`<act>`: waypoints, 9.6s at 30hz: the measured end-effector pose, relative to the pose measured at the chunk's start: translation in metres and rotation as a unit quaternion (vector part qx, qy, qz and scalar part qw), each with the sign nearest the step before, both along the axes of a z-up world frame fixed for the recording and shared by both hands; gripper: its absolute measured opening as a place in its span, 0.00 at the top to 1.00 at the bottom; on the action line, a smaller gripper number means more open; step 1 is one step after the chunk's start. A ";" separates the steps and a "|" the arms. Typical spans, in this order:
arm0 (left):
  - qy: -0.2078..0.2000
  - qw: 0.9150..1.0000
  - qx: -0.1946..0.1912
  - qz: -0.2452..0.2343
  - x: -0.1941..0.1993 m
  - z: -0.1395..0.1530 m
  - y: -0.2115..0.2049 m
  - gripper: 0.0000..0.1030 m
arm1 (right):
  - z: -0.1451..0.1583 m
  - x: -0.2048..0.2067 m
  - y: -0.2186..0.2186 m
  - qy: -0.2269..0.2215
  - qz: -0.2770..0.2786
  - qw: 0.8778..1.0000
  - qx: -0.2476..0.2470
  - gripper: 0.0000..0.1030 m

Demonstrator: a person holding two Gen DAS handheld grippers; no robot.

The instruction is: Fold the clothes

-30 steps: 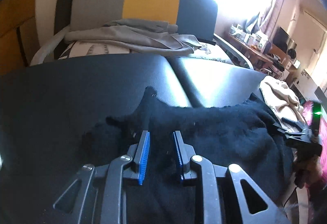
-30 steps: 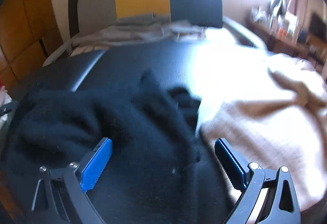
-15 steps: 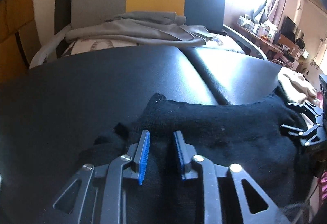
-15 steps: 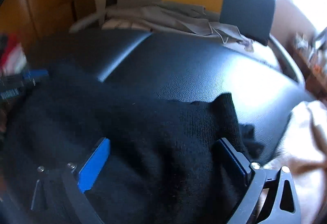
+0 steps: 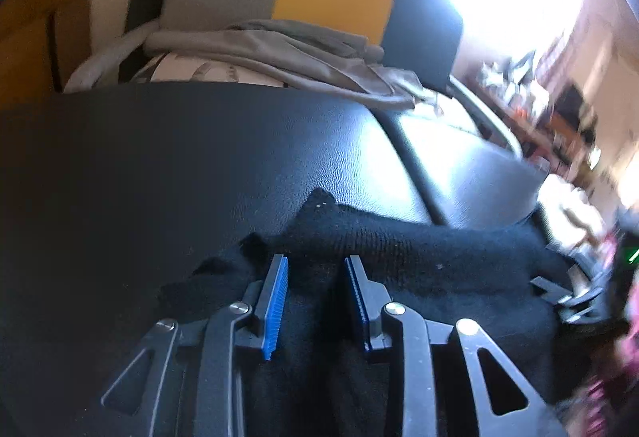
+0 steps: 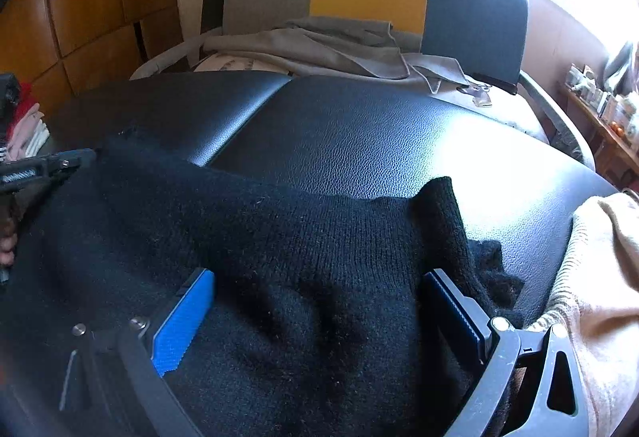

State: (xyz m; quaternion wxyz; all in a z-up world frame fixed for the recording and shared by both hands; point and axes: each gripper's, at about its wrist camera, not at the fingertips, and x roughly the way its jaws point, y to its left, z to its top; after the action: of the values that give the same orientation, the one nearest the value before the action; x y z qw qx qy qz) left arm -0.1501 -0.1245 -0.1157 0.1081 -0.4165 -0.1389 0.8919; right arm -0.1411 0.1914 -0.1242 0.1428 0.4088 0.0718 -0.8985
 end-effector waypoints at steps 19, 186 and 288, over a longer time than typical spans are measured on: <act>-0.116 0.968 0.219 -0.031 0.035 -0.035 -0.089 0.22 | 0.001 0.003 0.000 0.003 -0.002 1.000 -0.009 0.00; 0.084 0.977 0.003 -0.196 0.112 0.031 0.106 0.76 | 0.049 0.062 0.033 0.015 -0.031 0.993 -0.112 0.70; 0.053 0.996 0.040 -0.059 0.078 0.039 0.078 0.67 | -0.007 0.073 -0.016 -0.112 0.044 0.960 -0.251 0.70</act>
State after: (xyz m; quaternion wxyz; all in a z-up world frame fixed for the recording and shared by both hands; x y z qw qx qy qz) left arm -0.0725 -0.0470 -0.0765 0.1848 -0.3713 -0.1440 0.8985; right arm -0.0682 0.1758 -0.1312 0.2872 0.4543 -0.1549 -0.8289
